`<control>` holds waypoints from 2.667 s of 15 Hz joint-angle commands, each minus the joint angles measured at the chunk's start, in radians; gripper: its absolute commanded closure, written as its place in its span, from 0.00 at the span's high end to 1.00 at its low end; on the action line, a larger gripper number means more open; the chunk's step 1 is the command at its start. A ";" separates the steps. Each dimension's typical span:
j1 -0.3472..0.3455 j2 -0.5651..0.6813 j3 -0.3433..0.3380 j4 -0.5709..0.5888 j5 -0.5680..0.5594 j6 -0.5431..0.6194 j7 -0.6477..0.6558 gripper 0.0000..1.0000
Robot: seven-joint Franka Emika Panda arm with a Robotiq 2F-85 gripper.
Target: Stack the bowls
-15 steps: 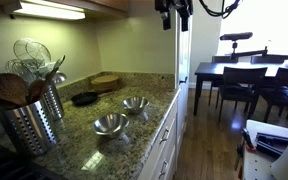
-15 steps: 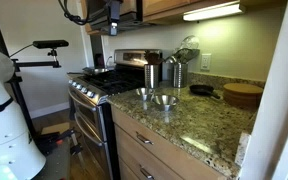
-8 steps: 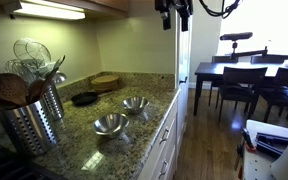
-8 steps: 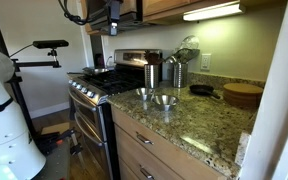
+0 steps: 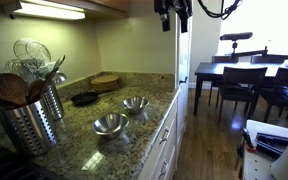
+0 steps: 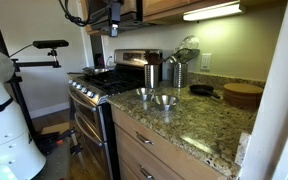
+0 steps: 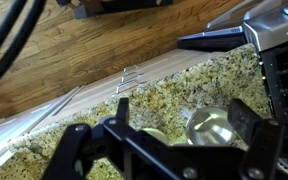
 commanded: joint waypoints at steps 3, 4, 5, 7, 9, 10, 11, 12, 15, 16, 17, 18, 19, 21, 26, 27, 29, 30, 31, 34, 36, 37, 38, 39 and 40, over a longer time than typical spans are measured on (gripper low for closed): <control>-0.008 0.095 -0.003 -0.029 0.070 0.115 0.002 1.00; -0.007 0.116 -0.006 -0.033 0.089 0.141 0.000 1.00; -0.004 0.143 -0.009 -0.035 0.119 0.168 -0.003 1.00; 0.004 0.188 -0.006 -0.040 0.170 0.207 -0.007 1.00; 0.011 0.241 -0.001 -0.040 0.212 0.242 -0.018 1.00; 0.015 0.264 0.000 -0.038 0.232 0.252 -0.028 1.00; 0.022 0.294 0.006 -0.039 0.250 0.278 -0.046 1.00; 0.027 0.319 0.011 -0.037 0.259 0.294 -0.060 1.00; 0.044 0.414 0.037 -0.016 0.258 0.358 -0.091 1.00; 0.049 0.439 0.044 -0.010 0.252 0.376 -0.099 1.00; 0.055 0.471 0.052 -0.001 0.243 0.398 -0.099 1.00; 0.060 0.495 0.059 0.007 0.237 0.416 -0.096 1.00; 0.064 0.523 0.064 0.018 0.231 0.430 -0.090 1.00; 0.072 0.570 0.072 0.039 0.225 0.453 -0.083 1.00; 0.082 0.650 0.070 0.070 0.168 0.498 -0.026 1.00; 0.083 0.665 0.068 0.077 0.160 0.509 -0.011 1.00; 0.086 0.694 0.065 0.089 0.140 0.532 0.016 1.00; 0.088 0.708 0.064 0.094 0.132 0.542 0.029 1.00; 0.092 0.723 0.062 0.100 0.116 0.556 0.050 1.00; 0.100 0.764 0.058 0.127 0.082 0.583 0.096 1.00; 0.107 0.792 0.053 0.150 0.059 0.601 0.131 1.00; 0.110 0.805 0.047 0.161 0.045 0.606 0.148 1.00; 0.112 0.816 0.044 0.172 0.038 0.609 0.160 1.00; 0.113 0.828 0.040 0.185 0.032 0.611 0.172 1.00; 0.115 0.838 0.037 0.196 0.026 0.613 0.185 1.00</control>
